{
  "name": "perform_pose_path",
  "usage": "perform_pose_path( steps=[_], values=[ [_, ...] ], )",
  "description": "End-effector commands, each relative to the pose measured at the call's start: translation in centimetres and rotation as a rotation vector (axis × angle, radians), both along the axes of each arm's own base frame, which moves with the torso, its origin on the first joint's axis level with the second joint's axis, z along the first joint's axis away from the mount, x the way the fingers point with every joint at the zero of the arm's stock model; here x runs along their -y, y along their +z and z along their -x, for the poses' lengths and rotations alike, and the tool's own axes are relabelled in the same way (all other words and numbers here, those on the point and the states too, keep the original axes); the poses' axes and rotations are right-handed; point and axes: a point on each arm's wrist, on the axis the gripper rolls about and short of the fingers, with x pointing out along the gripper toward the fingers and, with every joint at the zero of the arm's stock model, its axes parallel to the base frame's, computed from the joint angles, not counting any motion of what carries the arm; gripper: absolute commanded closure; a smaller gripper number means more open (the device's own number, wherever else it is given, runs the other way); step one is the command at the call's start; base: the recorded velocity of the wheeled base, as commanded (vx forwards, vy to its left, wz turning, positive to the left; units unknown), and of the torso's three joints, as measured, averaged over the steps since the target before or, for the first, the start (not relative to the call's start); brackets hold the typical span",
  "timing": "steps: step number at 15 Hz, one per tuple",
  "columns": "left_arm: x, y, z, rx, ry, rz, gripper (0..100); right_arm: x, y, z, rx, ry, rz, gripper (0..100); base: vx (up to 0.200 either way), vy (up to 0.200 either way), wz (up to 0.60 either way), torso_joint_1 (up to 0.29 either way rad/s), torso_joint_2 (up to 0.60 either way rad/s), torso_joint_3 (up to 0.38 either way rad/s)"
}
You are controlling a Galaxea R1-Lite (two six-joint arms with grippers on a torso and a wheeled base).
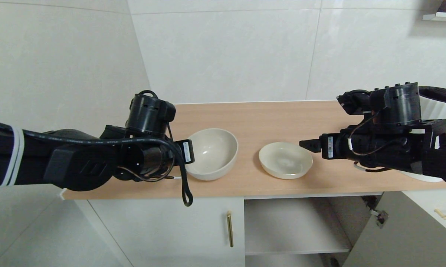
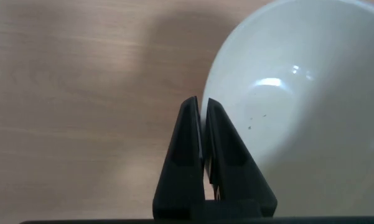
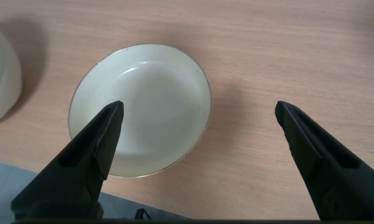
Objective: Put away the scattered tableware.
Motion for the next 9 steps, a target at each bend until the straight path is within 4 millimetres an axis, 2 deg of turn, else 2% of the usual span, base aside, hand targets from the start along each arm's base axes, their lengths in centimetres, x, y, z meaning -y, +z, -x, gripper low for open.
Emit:
perform_pose_path(
  steps=[1,5,9],
  values=[
    [-0.2,0.8,0.5,0.019,0.000,0.010,100,0.0,0.1,0.0,0.002,0.000,-0.001,0,0.000,0.000,0.00,0.000,0.00,0.000],
    [-0.4,1.2,1.1,0.028,-0.004,0.013,100,-0.3,-0.8,-0.5,-0.024,-0.008,0.016,0,0.000,0.000,0.00,0.000,0.00,0.000],
    [0.1,2.7,3.0,0.072,-0.028,0.023,100,-1.1,-3.4,-2.4,-0.082,-0.049,0.069,0,0.000,0.000,0.00,0.000,0.00,0.000]
  ],
)
